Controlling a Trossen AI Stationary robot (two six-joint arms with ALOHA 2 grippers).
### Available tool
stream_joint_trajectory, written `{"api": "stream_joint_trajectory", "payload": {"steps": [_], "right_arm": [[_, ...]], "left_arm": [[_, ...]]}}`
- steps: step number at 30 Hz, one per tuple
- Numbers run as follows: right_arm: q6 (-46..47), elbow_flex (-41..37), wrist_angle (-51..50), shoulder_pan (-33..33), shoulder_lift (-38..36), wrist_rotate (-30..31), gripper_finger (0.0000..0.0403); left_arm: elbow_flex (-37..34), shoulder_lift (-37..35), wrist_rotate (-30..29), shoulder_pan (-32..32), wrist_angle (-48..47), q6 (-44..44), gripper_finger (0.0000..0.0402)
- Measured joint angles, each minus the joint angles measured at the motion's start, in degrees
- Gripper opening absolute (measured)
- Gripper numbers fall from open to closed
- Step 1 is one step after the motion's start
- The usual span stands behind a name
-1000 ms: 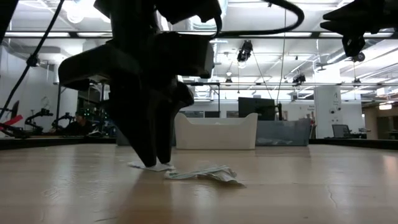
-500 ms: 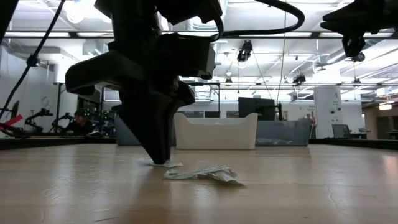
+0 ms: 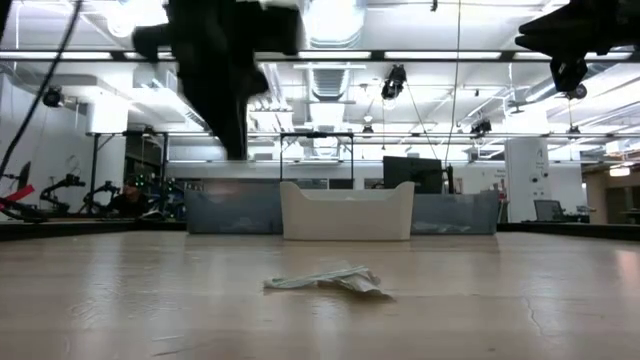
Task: Pick & Place First Aid Supplies
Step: Put the green bandage into the left black bin
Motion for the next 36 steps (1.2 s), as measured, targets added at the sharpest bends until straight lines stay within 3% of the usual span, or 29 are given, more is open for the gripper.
{"api": "stream_joint_trajectory", "payload": {"steps": [9, 12, 16, 20, 27, 31, 36], "right_arm": [[0.0, 0.0, -0.28, -0.01, 0.0, 0.0, 0.0086], [0.0, 0.0, -0.44, -0.01, 0.0, 0.0, 0.0089], [0.01, 0.0, -0.44, -0.01, 0.0, 0.0, 0.0086], [0.0, 0.0, -0.44, -0.01, 0.0, 0.0, 0.0078], [0.02, 0.0, -0.46, -0.01, 0.0, 0.0, 0.0066], [0.02, 0.0, -0.48, -0.01, 0.0, 0.0, 0.0063], [0.02, 0.0, -0.49, -0.01, 0.0, 0.0, 0.0068]], "left_arm": [[0.17, -20.35, -25.48, 5.07, -8.55, -2.79, 0.0], [0.13, -23.45, -29.52, 9.76, -8.9, 0.66, 0.0], [0.13, -24.88, -29.87, 19.98, -8.61, 7.82, 0.0], [0.1, -22.56, -23.14, 32.64, -6.78, 15.09, 0.0], [0.13, -15.5, -0.91, 53.14, 0.87, 26.21, 0.0], [0.13, -10.0, 4.98, 59.73, 0.66, 28.55, 0.0], [0.13, -3.36, 6.32, 61.96, 0.48, 31.54, 0.0]]}}
